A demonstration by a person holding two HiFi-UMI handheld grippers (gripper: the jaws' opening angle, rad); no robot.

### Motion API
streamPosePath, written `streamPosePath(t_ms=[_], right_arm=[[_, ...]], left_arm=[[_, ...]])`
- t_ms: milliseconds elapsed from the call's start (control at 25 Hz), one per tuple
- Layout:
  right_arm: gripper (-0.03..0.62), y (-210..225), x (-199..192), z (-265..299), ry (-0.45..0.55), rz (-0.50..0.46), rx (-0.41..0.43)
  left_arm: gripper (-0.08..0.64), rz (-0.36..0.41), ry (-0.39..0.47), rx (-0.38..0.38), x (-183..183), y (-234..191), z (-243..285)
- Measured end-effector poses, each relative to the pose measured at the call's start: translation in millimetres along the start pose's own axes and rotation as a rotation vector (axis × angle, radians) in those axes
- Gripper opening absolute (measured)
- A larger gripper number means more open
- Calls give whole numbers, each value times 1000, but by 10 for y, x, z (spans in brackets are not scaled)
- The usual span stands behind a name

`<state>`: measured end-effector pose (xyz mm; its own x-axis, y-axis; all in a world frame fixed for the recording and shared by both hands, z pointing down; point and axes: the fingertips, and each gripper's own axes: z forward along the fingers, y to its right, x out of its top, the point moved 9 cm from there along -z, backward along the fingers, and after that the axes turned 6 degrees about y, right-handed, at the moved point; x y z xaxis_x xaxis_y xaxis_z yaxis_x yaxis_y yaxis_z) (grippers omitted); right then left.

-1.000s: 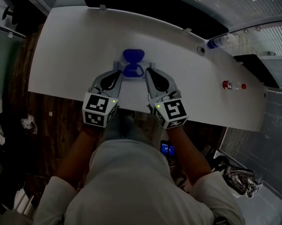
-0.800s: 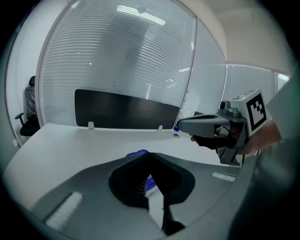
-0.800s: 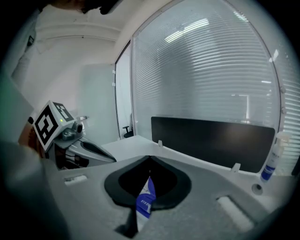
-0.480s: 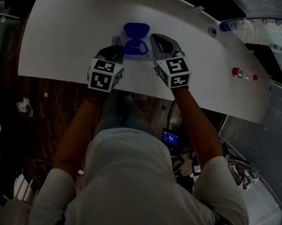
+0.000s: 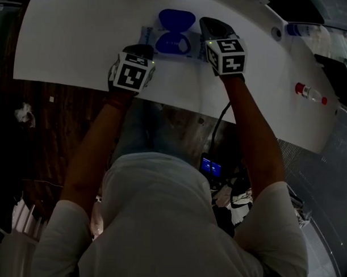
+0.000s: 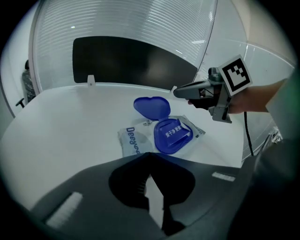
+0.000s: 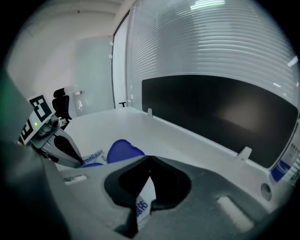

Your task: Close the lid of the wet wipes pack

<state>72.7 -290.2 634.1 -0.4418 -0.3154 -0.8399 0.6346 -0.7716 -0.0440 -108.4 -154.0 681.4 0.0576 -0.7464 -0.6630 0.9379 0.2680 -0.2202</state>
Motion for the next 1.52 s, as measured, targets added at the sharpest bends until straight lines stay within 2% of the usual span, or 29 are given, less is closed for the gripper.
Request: streamPosePath(t_ms=[200,400,560,720,920,1160,1400,1520], right_arm=[[0,155,-56,237,-50,-68,10],[0,205,-121,452,-96,-137,78],[0,213,-156,584,-119,-156,119],[0,226,-117,567,-62,-121,182],[0,181,-33,359,18,-123,315],[0,-113,51,61,51,-201,440],[0,-569,-40,-92,-2,-349,532],[0,-765,-118,-107,-38,-434,545]], left_arm=[[2,13,-23,2,-65,-2,90],[2,19,-40,0,-52,4,101],[2,18,-37,-6,-54,-6,106],[2,19,-29,-8,-45,-16,102],[2,16,-36,-3,-58,-21,82],[2,17,-34,3,-81,-20,95],[2,20,-31,6,-75,-38,88],[2,15,-34,5,-65,-36,94]])
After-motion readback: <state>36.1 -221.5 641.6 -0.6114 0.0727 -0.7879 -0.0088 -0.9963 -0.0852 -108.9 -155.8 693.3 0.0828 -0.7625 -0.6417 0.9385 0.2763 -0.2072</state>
